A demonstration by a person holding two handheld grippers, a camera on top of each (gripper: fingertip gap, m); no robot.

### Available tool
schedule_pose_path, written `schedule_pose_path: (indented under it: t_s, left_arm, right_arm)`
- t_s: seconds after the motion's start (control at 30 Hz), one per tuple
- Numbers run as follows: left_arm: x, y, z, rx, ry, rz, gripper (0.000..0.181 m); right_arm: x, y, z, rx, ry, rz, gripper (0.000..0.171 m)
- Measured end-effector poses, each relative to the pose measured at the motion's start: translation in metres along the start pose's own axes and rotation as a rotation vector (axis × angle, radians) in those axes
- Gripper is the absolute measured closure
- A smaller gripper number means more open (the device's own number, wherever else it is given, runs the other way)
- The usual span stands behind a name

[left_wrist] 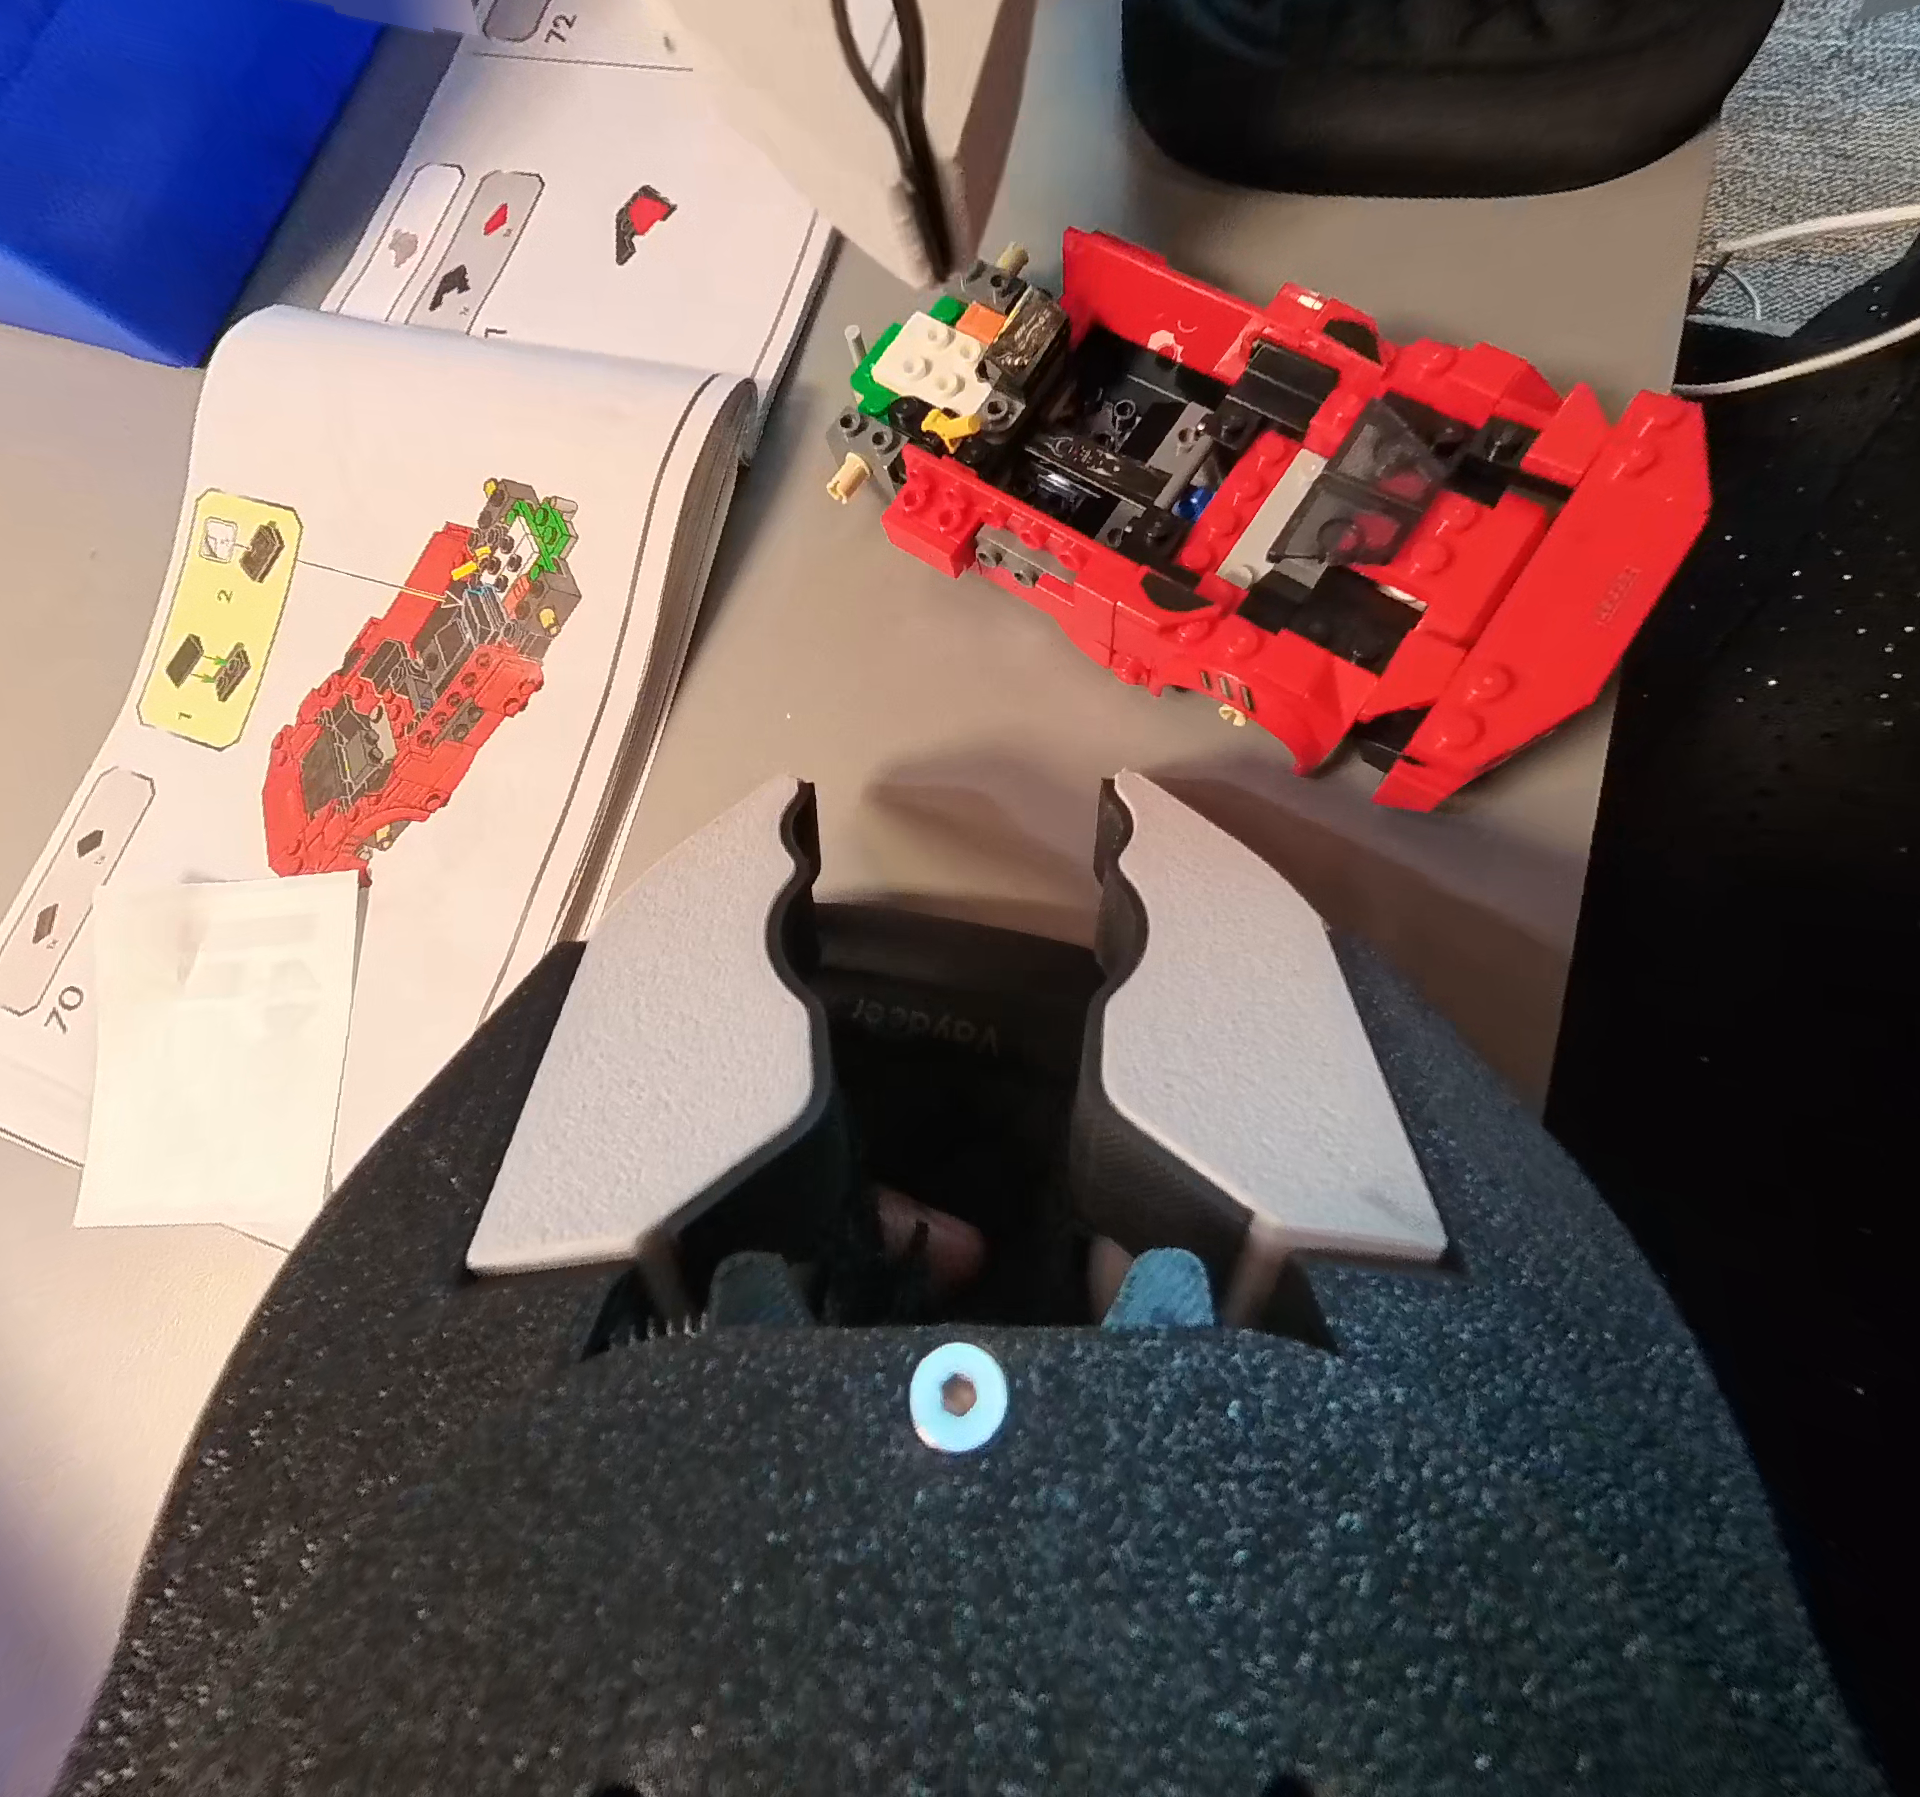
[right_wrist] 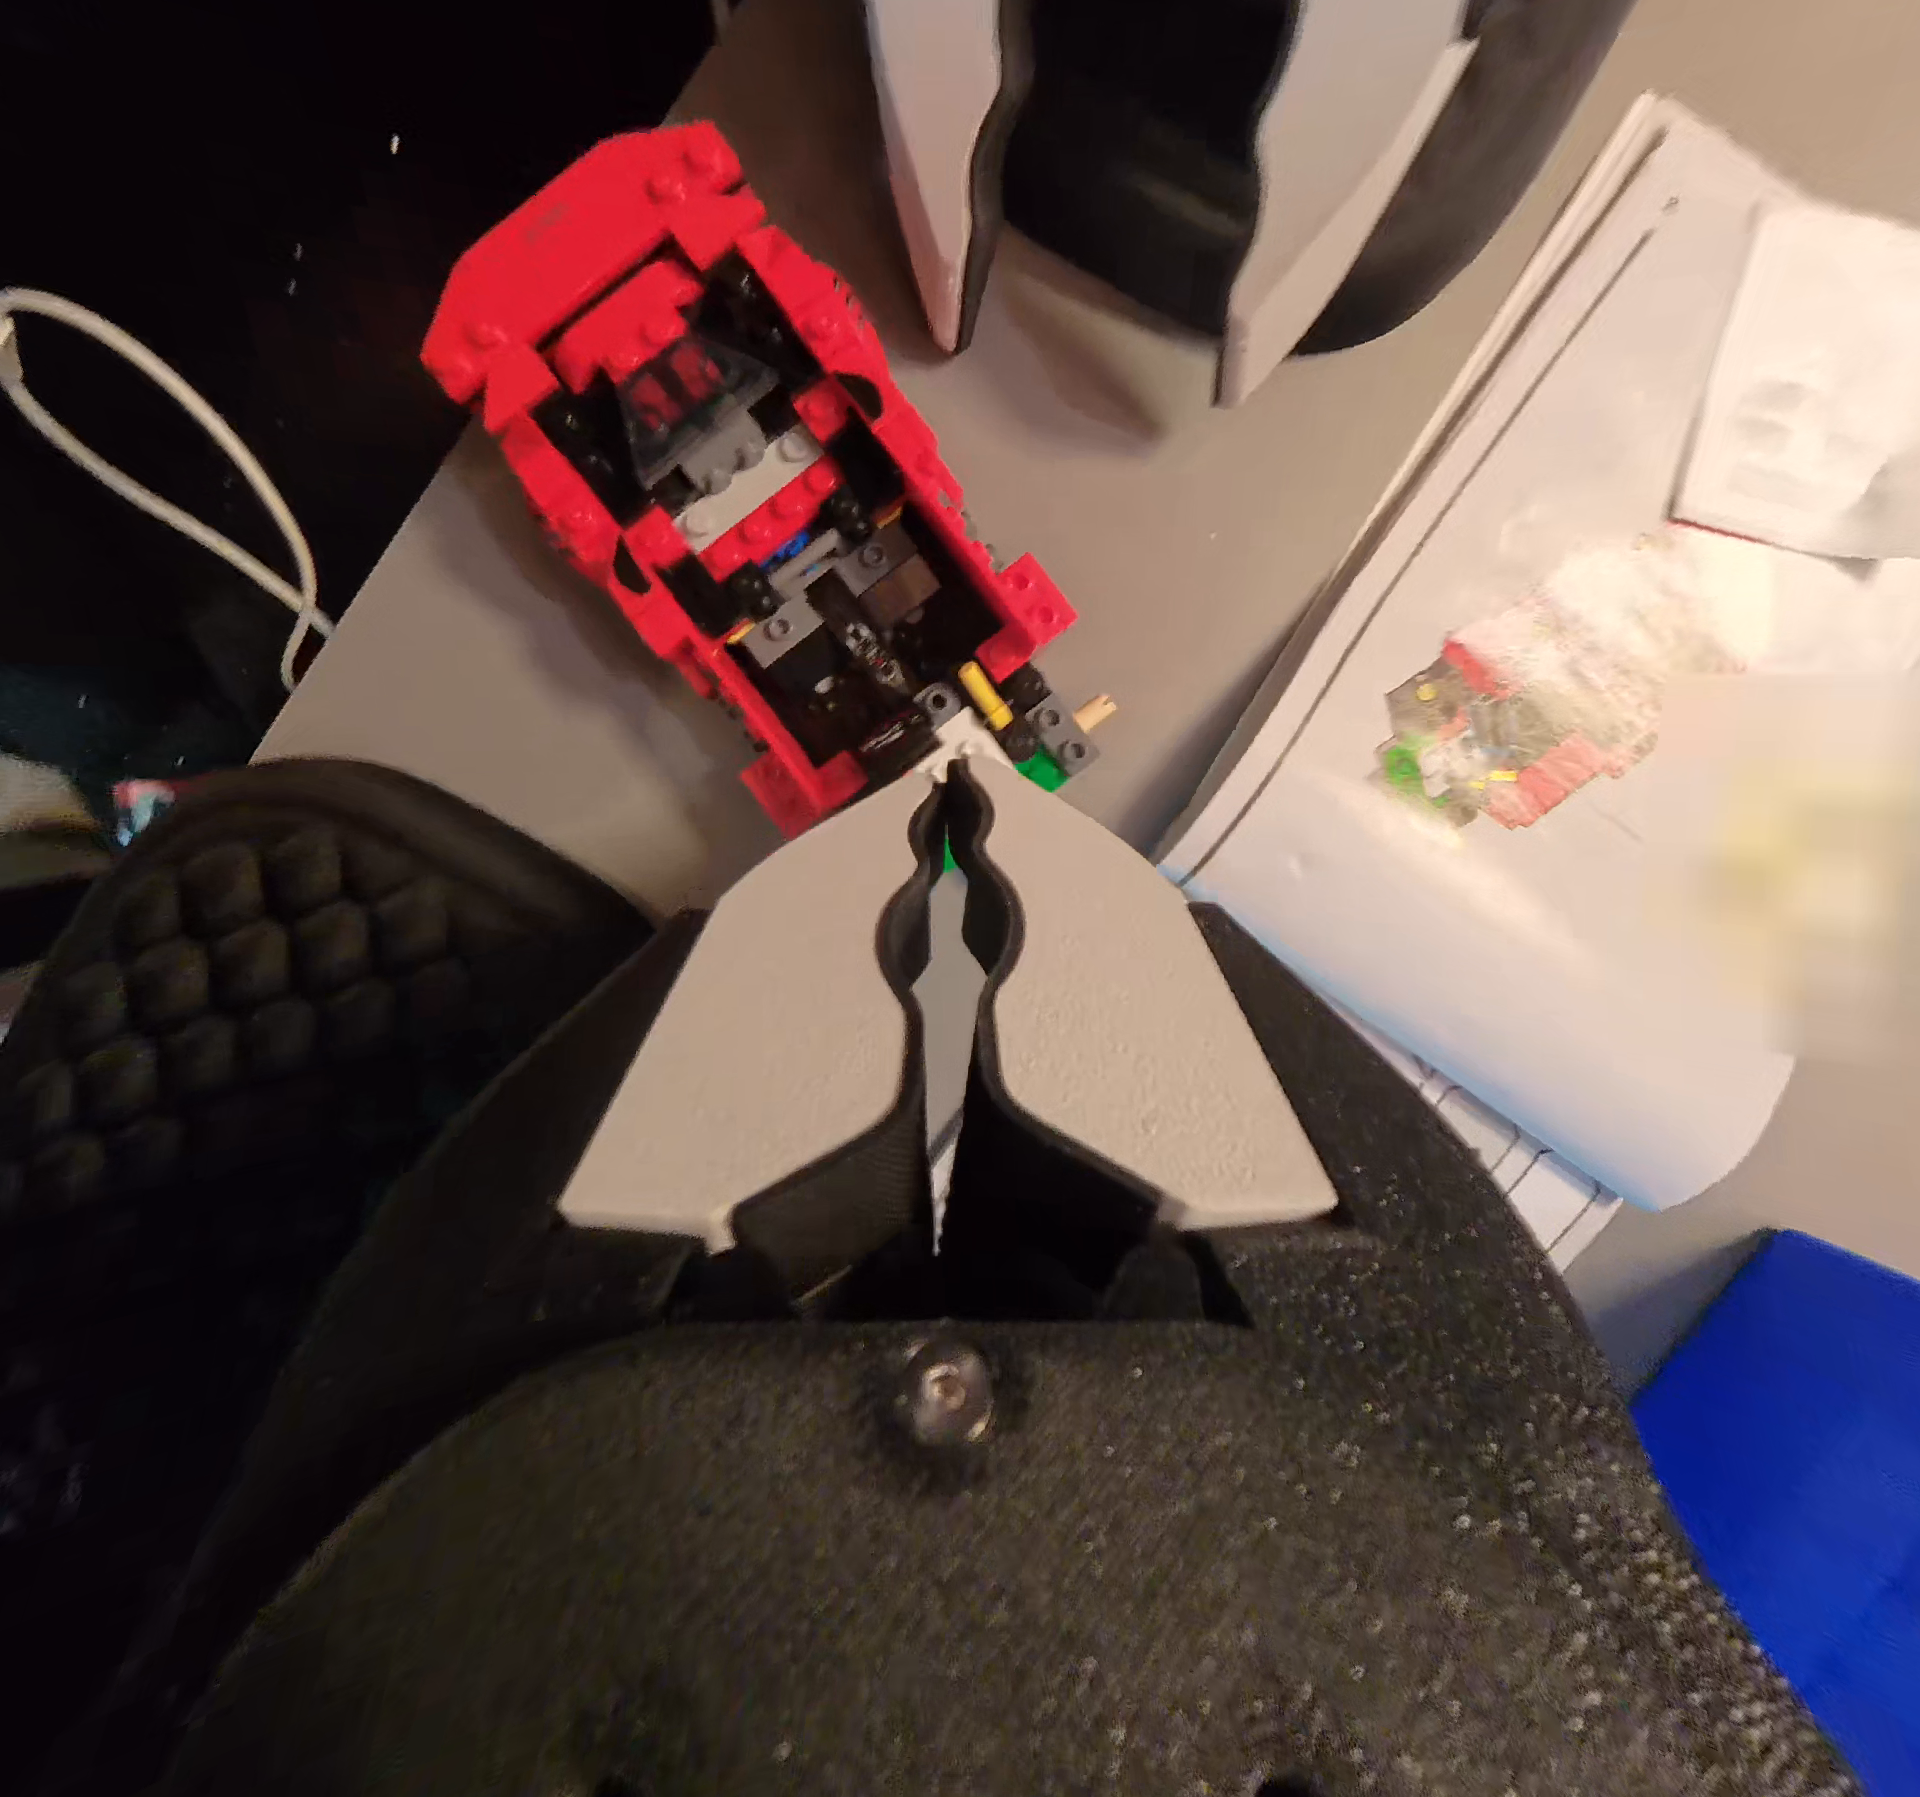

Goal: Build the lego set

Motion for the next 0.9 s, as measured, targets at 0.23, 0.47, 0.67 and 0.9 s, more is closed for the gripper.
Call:
schedule_pose_path:
  t_s: [0.23,0.47,0.67,0.9]
  left_arm:
    - [-0.001,0.001,0.0,-0.008,-0.01,-0.021,0.13]
    - [0.001,0.001,0.0,0.008,-0.002,-0.005,0.131]
    - [0.002,0.001,0.001,0.007,0.011,0.003,0.132]
    - [0.002,0.001,0.001,0.007,0.013,0.007,0.132]
  right_arm:
    - [0.004,-0.003,0.003,-0.142,0.118,0.093,0.162]
    - [0.01,-0.004,0.006,-0.241,0.111,0.094,0.163]
    - [0.011,-0.003,0.004,-0.271,0.108,0.081,0.164]
    - [0.012,-0.004,0.004,-0.286,0.103,0.075,0.165]
Point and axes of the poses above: each gripper's, where its closed fingertips meet, x out along the fingers, z out of its top, y = z × x across the jaws, the point moved 8 cm from there along -x, back along the fingers, and after that the axes turned 2 degrees about z, right-handed, at the moved point
